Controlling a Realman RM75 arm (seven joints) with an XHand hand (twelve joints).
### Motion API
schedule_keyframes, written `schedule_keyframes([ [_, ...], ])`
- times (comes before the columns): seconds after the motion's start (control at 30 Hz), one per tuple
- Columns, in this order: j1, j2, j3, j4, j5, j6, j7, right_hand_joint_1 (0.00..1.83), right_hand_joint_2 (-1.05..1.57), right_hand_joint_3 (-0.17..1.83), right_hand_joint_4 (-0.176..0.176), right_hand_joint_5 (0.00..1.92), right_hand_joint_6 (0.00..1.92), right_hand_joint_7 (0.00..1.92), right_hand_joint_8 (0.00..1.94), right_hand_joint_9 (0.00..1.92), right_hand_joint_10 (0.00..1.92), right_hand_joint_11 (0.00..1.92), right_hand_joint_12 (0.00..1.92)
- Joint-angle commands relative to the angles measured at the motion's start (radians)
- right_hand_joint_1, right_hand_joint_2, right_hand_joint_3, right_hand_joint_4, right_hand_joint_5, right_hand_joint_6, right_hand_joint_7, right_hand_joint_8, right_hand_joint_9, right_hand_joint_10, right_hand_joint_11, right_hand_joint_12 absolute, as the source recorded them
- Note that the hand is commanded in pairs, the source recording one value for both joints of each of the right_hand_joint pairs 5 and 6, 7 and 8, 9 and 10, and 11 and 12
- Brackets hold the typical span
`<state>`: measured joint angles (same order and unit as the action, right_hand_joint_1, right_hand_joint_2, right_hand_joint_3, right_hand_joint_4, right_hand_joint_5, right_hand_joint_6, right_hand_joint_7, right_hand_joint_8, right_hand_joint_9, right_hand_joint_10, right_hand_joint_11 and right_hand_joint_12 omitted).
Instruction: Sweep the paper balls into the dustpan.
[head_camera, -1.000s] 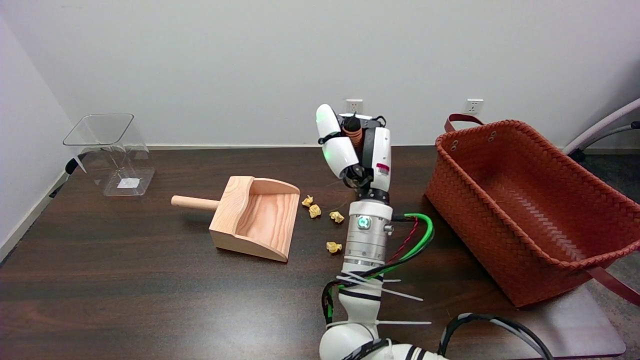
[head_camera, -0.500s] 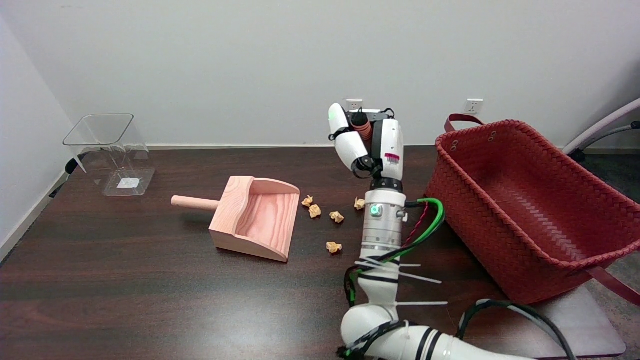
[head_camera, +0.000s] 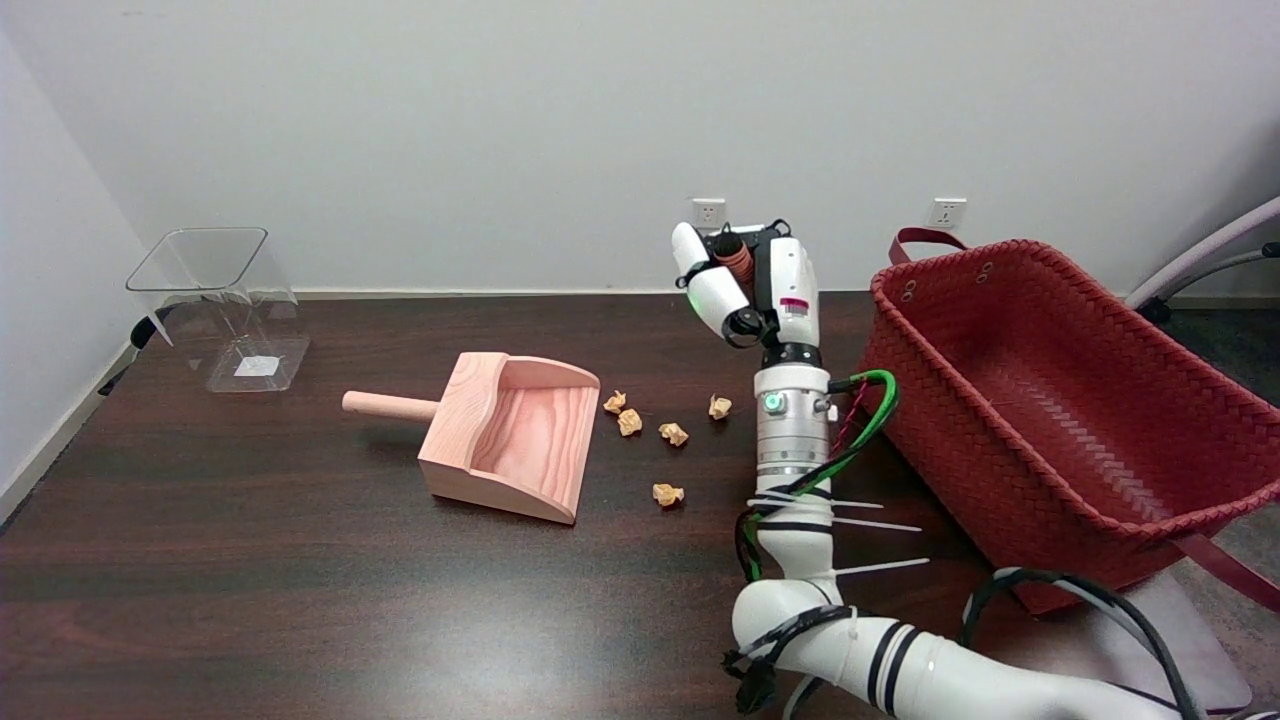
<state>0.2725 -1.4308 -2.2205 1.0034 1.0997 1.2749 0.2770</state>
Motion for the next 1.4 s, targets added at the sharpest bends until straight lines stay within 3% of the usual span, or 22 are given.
schedule_keyframes([
  [0.03, 0.038, -0.018, 0.0, -0.228, 0.019, -0.076, 0.178, 0.77, 1.57, 0.18, 0.0, 1.92, 1.92, 1.92, 1.92, 1.92, 1.92, 1.92, 1.92],
  [0.27, 0.047, -0.087, -0.001, -0.28, 0.017, -0.113, 0.225, 0.74, 1.57, 0.22, 0.0, 1.92, 1.92, 1.92, 1.92, 1.92, 1.92, 1.92, 1.92],
  [0.43, 0.062, -0.147, -0.011, -0.308, 0.015, -0.121, 0.364, 0.72, 1.57, 0.22, 0.0, 1.92, 1.92, 1.92, 1.92, 1.92, 1.92, 1.92, 1.92],
  [0.53, 0.06, -0.172, -0.021, -0.293, 0.021, -0.106, 0.401, 0.71, 1.57, 0.14, 0.0, 1.92, 1.92, 1.92, 1.92, 1.92, 1.92, 1.92, 1.92],
  [0.83, 0.052, -0.261, -0.012, -0.257, 0.024, 0.028, 0.397, 0.69, 1.57, -0.08, 0.0, 1.92, 1.92, 1.92, 1.92, 1.92, 1.92, 1.92, 1.92],
  [1.1, 0.059, -0.305, -0.029, -0.241, 0.025, 0.135, 0.397, 0.69, 1.57, -0.1, 0.0, 1.92, 1.92, 1.92, 1.92, 1.92, 1.92, 1.92, 1.92],
  [1.4, 0.114, -0.324, -0.041, -0.255, 0.025, 0.134, 0.4, 0.65, 1.57, -0.1, 0.0, 1.92, 1.92, 1.92, 1.92, 1.92, 1.92, 1.92, 1.92],
])
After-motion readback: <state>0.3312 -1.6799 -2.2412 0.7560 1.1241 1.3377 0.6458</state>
